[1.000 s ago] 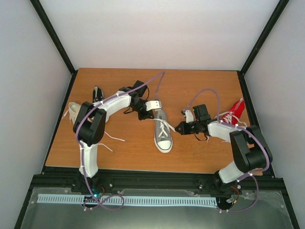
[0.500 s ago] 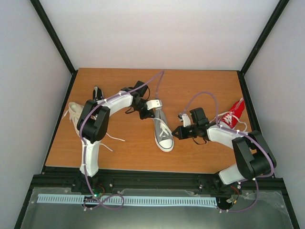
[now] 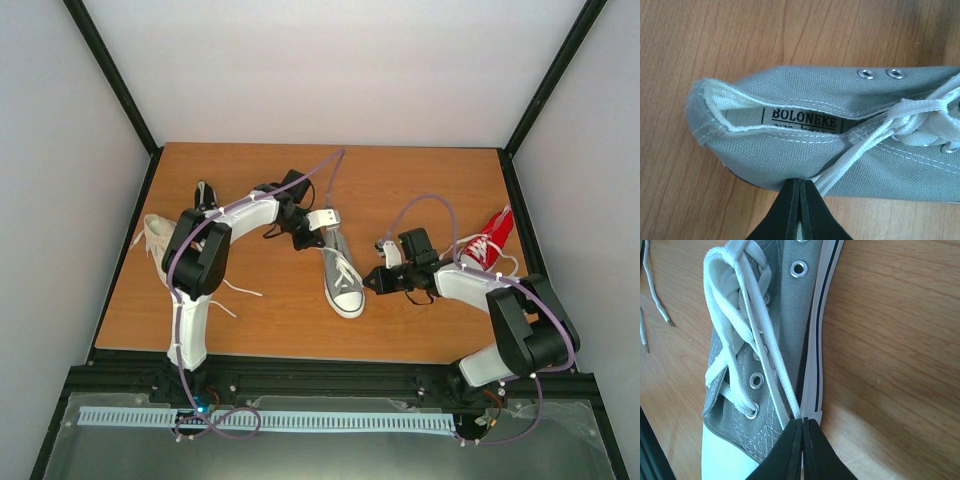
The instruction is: Tie the shoes
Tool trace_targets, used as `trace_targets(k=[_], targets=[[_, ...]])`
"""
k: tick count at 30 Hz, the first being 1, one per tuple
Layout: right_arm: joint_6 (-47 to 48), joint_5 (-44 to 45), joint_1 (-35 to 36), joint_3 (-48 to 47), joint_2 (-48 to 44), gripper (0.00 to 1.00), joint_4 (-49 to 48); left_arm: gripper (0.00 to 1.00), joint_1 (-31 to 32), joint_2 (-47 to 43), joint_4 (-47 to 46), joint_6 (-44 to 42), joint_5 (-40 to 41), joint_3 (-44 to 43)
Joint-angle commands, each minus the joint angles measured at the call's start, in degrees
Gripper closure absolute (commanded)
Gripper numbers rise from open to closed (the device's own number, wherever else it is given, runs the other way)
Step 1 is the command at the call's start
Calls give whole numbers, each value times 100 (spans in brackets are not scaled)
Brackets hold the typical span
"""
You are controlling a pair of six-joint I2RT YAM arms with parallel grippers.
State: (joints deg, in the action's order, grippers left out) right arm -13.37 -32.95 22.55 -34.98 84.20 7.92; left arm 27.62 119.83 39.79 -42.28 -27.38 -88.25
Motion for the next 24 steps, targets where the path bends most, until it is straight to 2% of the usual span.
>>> trace_targets(k=[1, 13, 20, 24], targets=[[0, 144, 17, 148, -22, 97, 375, 99, -235, 162, -172, -151, 720, -72], [-40, 191, 13, 249, -31, 97, 342, 99, -239, 175, -117, -188, 755, -65], [-20, 657, -88, -557, 87, 97, 404, 99, -239, -202, 405, -5, 53, -22], [-1, 900, -110, -1085, 450, 97, 383, 99, -239, -274, 468, 60, -20, 154]])
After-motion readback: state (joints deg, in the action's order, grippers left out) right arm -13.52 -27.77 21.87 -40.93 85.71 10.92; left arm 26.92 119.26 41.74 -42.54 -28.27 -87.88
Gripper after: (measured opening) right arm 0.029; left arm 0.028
